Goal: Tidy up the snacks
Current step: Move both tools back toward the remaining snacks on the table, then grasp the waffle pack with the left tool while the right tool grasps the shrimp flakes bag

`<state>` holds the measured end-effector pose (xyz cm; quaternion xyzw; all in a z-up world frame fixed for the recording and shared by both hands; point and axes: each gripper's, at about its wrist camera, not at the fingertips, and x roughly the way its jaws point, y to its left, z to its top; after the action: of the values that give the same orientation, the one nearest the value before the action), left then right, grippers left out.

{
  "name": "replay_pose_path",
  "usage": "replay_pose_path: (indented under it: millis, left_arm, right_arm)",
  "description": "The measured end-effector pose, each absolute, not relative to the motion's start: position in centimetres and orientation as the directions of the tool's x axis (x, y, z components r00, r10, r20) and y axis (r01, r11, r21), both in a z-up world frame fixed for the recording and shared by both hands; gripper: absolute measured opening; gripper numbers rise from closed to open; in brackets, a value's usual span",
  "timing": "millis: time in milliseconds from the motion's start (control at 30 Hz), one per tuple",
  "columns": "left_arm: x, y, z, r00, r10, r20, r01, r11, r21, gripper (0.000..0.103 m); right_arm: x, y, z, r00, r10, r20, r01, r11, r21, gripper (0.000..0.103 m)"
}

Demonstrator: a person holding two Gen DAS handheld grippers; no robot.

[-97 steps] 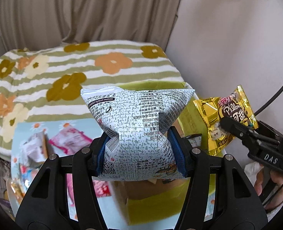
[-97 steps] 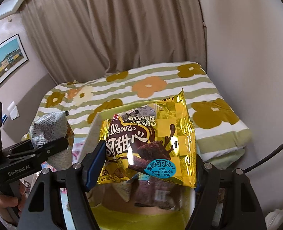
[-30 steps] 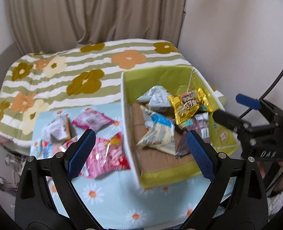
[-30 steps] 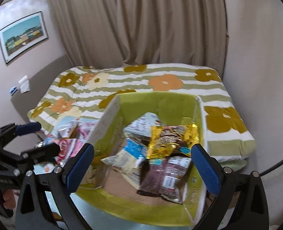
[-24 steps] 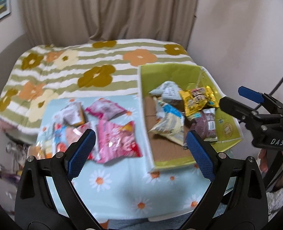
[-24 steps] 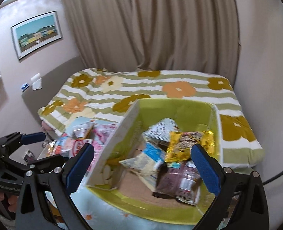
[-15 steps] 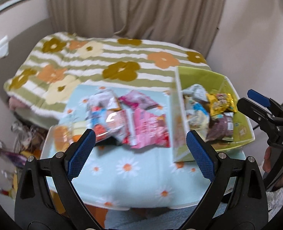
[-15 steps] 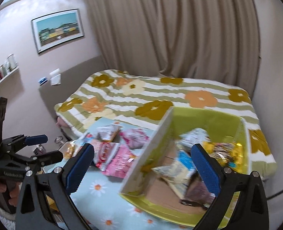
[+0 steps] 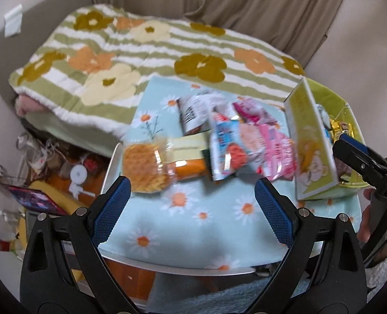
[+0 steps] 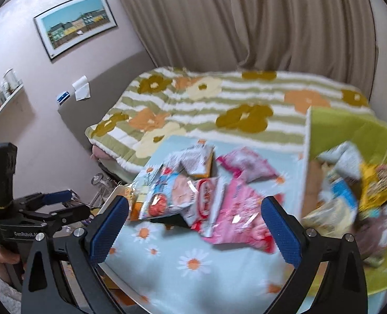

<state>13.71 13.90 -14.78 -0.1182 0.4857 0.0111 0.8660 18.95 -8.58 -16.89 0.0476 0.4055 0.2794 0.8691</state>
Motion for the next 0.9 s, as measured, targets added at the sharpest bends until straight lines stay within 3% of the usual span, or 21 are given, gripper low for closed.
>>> replay_pose_path:
  millis: [367, 900]
  left_arm:
    - [18.0, 17.5, -21.9, 0.405, -0.184, -0.895, -0.002, 0.979, -0.202, 0.095]
    - [20.4, 17.1, -26.8, 0.349, -0.109, -0.931, 0.017, 0.994, -0.110, 0.095]
  right_arm:
    - [20.3, -3.3, -21.0, 0.476, 0.455, -0.752, -0.327, 0.886, 0.329, 0.101]
    - [24.5, 0.1, -24.5, 0.364, 0.447, -0.817, -0.358, 0.877, 0.320, 0.101]
